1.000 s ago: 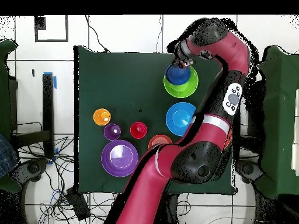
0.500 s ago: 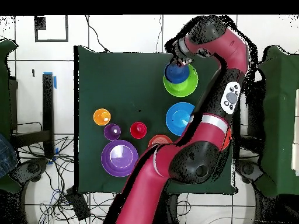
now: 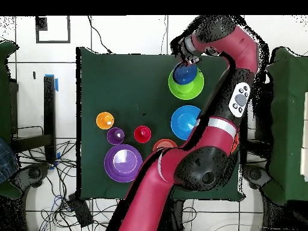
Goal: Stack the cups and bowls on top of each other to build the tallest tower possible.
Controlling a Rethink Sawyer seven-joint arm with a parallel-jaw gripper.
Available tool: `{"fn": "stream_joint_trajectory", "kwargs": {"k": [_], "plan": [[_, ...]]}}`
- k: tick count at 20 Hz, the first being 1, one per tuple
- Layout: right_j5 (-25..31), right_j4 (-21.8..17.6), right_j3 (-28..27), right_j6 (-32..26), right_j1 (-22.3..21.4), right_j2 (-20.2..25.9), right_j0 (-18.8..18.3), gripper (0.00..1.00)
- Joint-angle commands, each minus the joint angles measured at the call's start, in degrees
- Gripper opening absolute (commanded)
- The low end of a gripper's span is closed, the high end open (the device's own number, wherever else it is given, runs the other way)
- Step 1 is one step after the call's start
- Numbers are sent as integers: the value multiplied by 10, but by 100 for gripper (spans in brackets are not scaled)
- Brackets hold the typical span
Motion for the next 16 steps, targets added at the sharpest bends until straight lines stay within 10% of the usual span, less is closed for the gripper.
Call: {"fn": "stream_joint_trajectory", "kwargs": {"k": [1, 16], "plan": [[19, -10, 9, -74, -6, 17, 11, 100], [45, 9, -4, -96, -8, -5, -1, 100]]}}
